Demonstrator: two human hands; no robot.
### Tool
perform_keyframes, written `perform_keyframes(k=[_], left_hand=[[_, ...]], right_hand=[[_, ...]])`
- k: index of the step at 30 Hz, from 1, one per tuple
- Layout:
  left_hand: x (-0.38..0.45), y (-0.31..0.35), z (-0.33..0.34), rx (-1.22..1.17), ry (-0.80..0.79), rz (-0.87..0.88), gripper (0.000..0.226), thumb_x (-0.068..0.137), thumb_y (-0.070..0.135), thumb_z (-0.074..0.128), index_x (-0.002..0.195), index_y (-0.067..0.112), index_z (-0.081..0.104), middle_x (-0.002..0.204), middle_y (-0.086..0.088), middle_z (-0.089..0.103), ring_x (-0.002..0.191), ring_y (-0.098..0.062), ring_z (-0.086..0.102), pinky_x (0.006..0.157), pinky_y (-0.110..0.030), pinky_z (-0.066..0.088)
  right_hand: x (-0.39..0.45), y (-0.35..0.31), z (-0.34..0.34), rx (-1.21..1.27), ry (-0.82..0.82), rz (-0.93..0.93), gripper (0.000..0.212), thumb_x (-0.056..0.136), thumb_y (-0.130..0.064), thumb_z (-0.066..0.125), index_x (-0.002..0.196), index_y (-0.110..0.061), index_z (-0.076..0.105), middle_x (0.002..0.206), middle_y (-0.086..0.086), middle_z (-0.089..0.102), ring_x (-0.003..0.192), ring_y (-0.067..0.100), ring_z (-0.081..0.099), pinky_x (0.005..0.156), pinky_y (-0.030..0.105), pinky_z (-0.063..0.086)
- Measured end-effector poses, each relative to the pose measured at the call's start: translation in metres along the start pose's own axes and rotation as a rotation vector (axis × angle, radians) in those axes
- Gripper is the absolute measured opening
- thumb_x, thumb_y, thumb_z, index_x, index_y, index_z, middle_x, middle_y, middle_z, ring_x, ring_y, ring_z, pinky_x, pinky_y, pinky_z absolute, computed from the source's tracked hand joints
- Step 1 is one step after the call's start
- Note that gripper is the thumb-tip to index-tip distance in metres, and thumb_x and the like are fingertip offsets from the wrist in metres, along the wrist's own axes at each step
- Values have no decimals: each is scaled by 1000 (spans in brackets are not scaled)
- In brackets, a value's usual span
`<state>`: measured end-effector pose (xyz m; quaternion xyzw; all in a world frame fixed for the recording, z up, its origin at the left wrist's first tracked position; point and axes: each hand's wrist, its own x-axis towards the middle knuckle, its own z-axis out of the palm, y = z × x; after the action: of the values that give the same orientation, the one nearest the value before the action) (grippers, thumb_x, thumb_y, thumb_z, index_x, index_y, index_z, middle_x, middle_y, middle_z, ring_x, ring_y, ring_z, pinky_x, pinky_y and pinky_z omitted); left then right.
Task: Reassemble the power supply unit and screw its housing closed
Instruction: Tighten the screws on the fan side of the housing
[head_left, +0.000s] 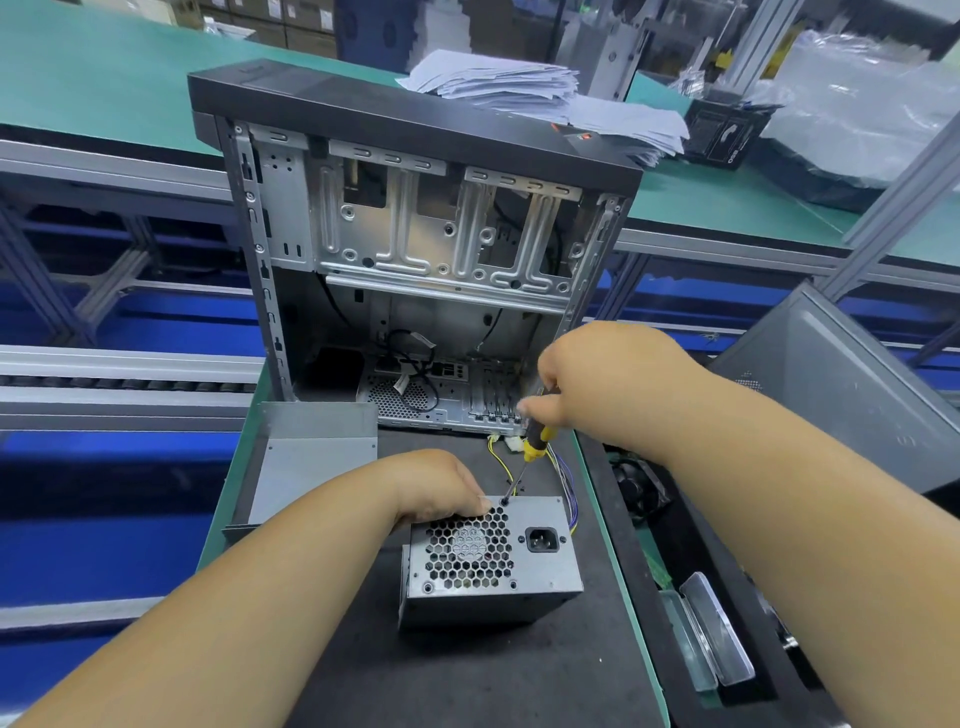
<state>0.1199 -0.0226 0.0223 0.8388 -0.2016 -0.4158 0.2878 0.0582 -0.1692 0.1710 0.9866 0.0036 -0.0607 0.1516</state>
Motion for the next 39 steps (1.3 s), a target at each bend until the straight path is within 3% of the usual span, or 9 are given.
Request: perform_keyframes(k=[5,9,12,16,19,25,28,34,39], left_hand=[[2,0,0,-22,-2,-2,14,91,33,67,100,24,74,111,1,71,109,-18,63,104,-34,45],[3,-3,0,-54,1,1,15,90,32,69,100,22,74,110,1,72,109,-18,63,103,-33,45],[3,-3,0,-48,5,-2,15,90,33,69,100,23,74,110,1,71,108,-17,62,99,-30,46],[3,-1,0,-27,8,-13,14,91,34,68,100,25,73,111,2,71,108,-16,62,95,-29,45],[3,0,-1,-37,5,-13,18,91,33,68,104,22,74,110,1,71,108,-17,63,101,-32,46],[5,-4,-2,-52,-2,-12,17,89,34,70,101,22,74,110,2,71,109,-16,62,102,-33,45],[6,-4,-1,-66,2,-16,21,88,35,71,103,21,75,107,3,72,108,-16,63,101,-32,45],[4,-2,-1,-41,8,-18,24,90,35,69,108,20,74,112,2,71,110,-17,62,103,-33,44],[3,-3,0,-72,-8,-5,23,90,32,69,107,17,74,112,-1,72,112,-19,62,106,-37,44]], right_hand=[[1,-8,13,-46,81,83,53,100,-57,29,66,-20,45,65,-4,45,59,19,44,51,26,30],[-5,1,7,328,-27,-91,18,91,-38,59,91,-25,46,81,-8,51,72,13,50,53,28,31],[-4,2,-1,253,-23,-94,27,88,-45,66,88,-25,49,77,-9,50,69,8,45,50,27,26],[5,-9,4,-80,0,95,57,97,-62,39,65,-16,47,65,-1,48,56,17,44,49,25,34],[4,-14,11,-95,79,170,62,101,-59,25,60,-16,46,62,0,47,52,17,43,49,24,31],[-7,2,-1,357,-118,-31,17,93,-36,54,90,-21,47,78,-3,53,65,10,47,51,30,31],[-3,4,-1,190,-86,8,32,95,-48,56,82,-18,52,73,-4,51,62,9,43,49,28,27],[-2,-7,13,-57,22,155,62,100,-62,24,61,-17,43,64,-1,45,55,18,42,49,26,31],[-11,4,3,366,-82,-92,23,89,-37,63,93,-21,47,81,-6,50,72,16,51,54,30,33]])
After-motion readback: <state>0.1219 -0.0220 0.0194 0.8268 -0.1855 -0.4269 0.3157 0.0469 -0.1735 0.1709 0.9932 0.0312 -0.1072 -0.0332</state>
